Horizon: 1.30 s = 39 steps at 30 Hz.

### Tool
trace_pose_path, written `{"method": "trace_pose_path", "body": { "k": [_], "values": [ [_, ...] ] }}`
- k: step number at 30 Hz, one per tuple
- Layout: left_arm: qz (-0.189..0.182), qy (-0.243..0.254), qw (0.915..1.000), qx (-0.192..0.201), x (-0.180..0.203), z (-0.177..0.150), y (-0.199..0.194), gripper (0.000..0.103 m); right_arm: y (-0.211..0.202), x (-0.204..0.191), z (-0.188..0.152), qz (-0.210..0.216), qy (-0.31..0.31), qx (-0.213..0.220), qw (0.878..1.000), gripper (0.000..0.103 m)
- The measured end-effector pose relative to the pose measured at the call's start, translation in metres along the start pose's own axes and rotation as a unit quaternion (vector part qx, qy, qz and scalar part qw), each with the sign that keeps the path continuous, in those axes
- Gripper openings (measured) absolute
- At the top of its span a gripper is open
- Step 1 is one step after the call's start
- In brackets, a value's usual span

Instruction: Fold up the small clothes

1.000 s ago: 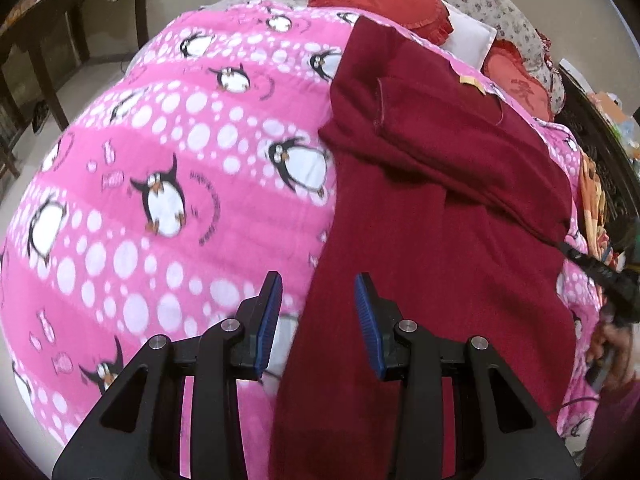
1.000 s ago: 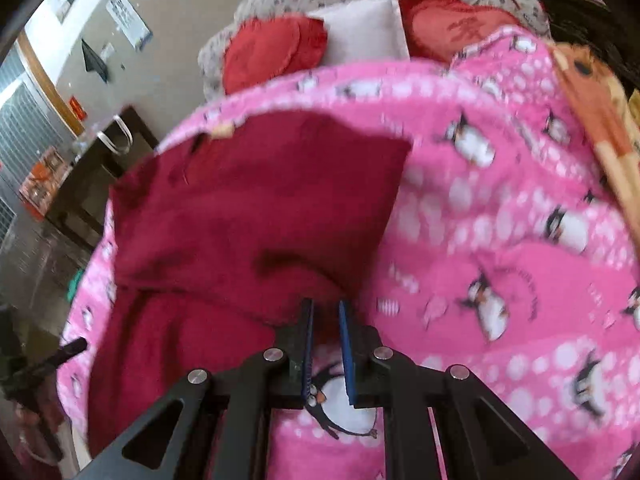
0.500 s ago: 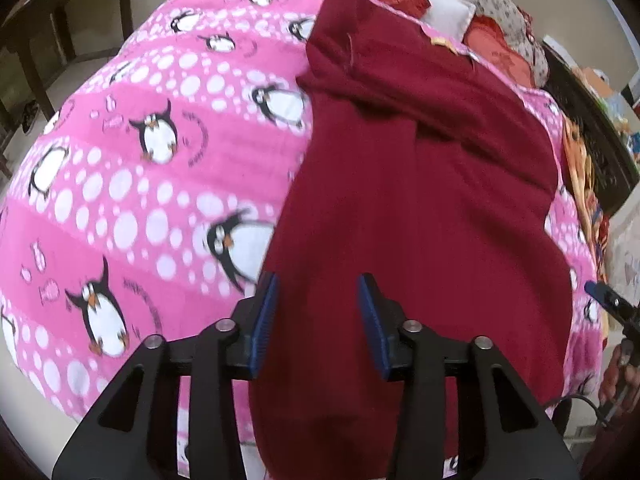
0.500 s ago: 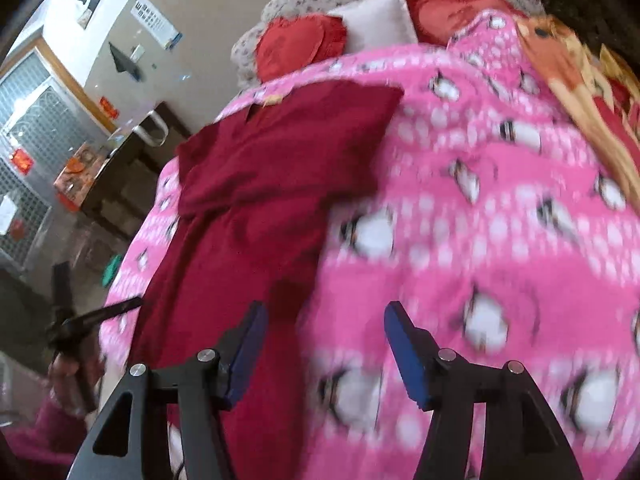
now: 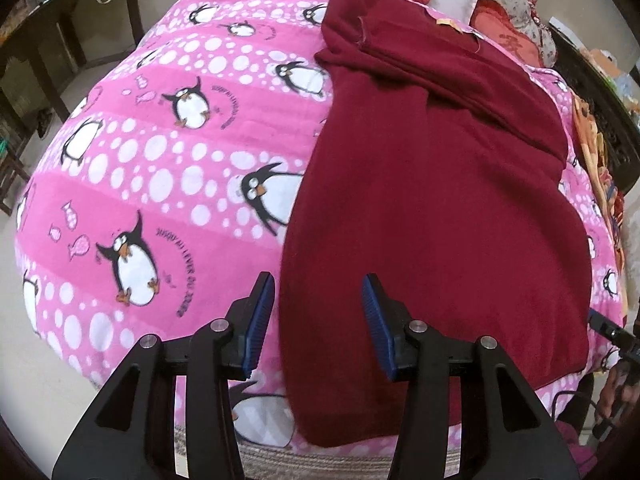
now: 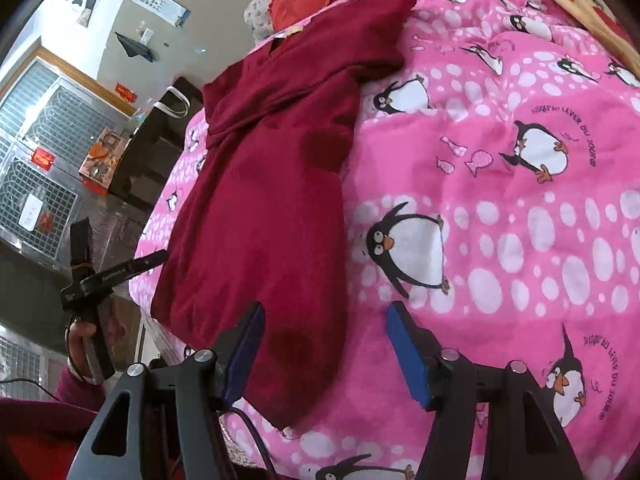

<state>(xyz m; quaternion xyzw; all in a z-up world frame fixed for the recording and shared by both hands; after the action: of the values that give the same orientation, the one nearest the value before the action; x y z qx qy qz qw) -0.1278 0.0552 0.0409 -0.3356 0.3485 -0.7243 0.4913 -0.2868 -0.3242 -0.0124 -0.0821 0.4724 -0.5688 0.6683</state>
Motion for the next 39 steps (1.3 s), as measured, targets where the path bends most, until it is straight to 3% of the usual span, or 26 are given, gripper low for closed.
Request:
{"method": "trace_pose_path", "body": {
  "k": [6,14,18,21,22,24,26,27,28,29,31,35,39],
  "values": [
    [-0.004,-0.015,0.9997,-0.021,-0.006,-0.010,0.005,0.045,-0.001,-0.002,-0.001,0.010,-0.002,0.001,1.000,0.062],
    [-0.049,-0.067,0.9957,-0.040,-0.018,-0.023,0.007,0.049,0.001,-0.003,-0.003,0.053,-0.003,0.005,0.999,0.063],
    [-0.069,-0.092,0.9927,-0.037,-0.020,-0.024,0.006,0.065,0.010,-0.002,-0.004,0.093,0.023,0.004,0.995,0.063],
    [-0.054,-0.072,0.9955,-0.029,-0.012,-0.027,0.004,0.066,0.020,-0.009,-0.006,0.096,0.014,0.001,0.995,0.063],
    [-0.048,-0.052,0.9971,-0.028,-0.008,-0.028,0.004,0.066,0.022,-0.013,-0.007,0.095,0.008,0.003,0.995,0.061],
    [-0.042,-0.019,0.9985,-0.028,-0.002,-0.029,0.006,0.066,0.025,-0.017,-0.008,0.088,-0.004,-0.005,0.996,0.042],
    [-0.046,-0.008,0.9987,-0.023,-0.001,-0.030,0.006,0.062,0.025,-0.020,-0.010,0.086,-0.009,-0.005,0.996,0.024],
    [-0.051,-0.010,0.9984,-0.020,-0.002,-0.029,0.006,0.044,0.024,-0.020,-0.010,0.088,-0.009,-0.003,0.996,0.017],
    [-0.060,-0.011,0.9979,-0.022,-0.003,-0.028,0.006,0.020,0.022,-0.022,-0.010,0.090,-0.011,0.000,0.996,0.014],
    [-0.068,-0.011,0.9972,-0.029,-0.004,-0.026,0.008,0.014,0.018,-0.025,-0.010,0.090,-0.017,0.005,0.996,0.014],
    [-0.083,-0.015,0.9954,-0.045,-0.008,-0.020,0.008,0.009,0.012,-0.033,-0.007,0.093,-0.022,0.011,0.995,0.013],
    [-0.117,-0.003,0.9923,-0.040,-0.011,-0.012,-0.016,0.008,-0.015,-0.051,-0.008,0.115,-0.039,0.013,0.993,0.011],
    [-0.111,0.015,0.9934,-0.024,-0.020,-0.017,-0.035,0.008,-0.022,-0.055,-0.020,0.103,-0.053,-0.002,0.993,0.010]
  ]
}}
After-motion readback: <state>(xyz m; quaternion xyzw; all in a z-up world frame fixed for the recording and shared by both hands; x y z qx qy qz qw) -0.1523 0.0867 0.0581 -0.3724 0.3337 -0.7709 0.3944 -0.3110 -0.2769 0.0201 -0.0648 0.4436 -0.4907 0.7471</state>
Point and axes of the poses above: each gripper's, at about its wrist camera, not at the fingertips, and y roughly the way its jaws point, x to its right, z to its top, the point moved 1 cm from there along y, roughly the way its jaws point, and after that the axes turned 9 degrees about x, right-handed, at the moved point
